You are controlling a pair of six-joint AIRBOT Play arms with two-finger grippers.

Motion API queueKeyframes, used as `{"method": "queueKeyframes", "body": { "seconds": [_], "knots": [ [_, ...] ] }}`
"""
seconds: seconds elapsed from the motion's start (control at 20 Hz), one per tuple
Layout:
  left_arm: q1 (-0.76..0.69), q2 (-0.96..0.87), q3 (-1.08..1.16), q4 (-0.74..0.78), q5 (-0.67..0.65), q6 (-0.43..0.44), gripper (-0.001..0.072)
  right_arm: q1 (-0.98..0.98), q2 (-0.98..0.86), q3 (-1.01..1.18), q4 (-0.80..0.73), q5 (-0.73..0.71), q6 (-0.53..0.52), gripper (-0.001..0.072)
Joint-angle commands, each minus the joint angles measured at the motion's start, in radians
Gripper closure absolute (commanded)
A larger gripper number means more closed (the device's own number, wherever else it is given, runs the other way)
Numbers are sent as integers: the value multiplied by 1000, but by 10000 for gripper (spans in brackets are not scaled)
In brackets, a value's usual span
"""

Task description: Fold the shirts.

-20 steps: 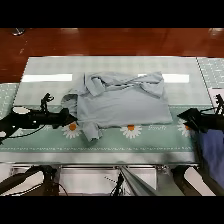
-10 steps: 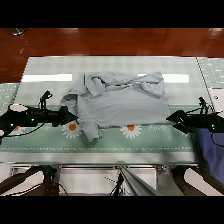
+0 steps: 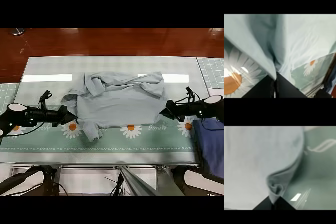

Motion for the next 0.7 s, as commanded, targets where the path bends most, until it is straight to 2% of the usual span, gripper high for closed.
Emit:
{"method": "queueKeyframes", "body": {
  "seconds": [0.0, 0.1, 0.2, 0.3, 0.4, 0.5, 0.65],
  "knots": [
    [50, 16, 97, -41, -75, 1, 685, 24, -21, 188, 0, 109, 5, 683],
    [71, 53, 243, -132, -84, 3, 685, 30, 0, 425, 13, 176, 41, 682],
    [80, 98, 439, -237, -46, 12, 685, 32, 43, 678, 18, 179, 72, 683],
    [89, 125, 641, -254, -25, 10, 685, 6, 72, 931, -33, 198, 132, 683],
    [113, 137, 844, -253, -32, -39, 685, -31, 110, 1146, -122, 248, 177, 683],
    [154, 149, 1008, -252, -69, -99, 685, -77, 174, 1290, -175, 297, 180, 683],
    [253, 190, 1189, -251, -175, -162, 685, -141, 338, 1320, -203, 351, 172, 683]
  ]
}}
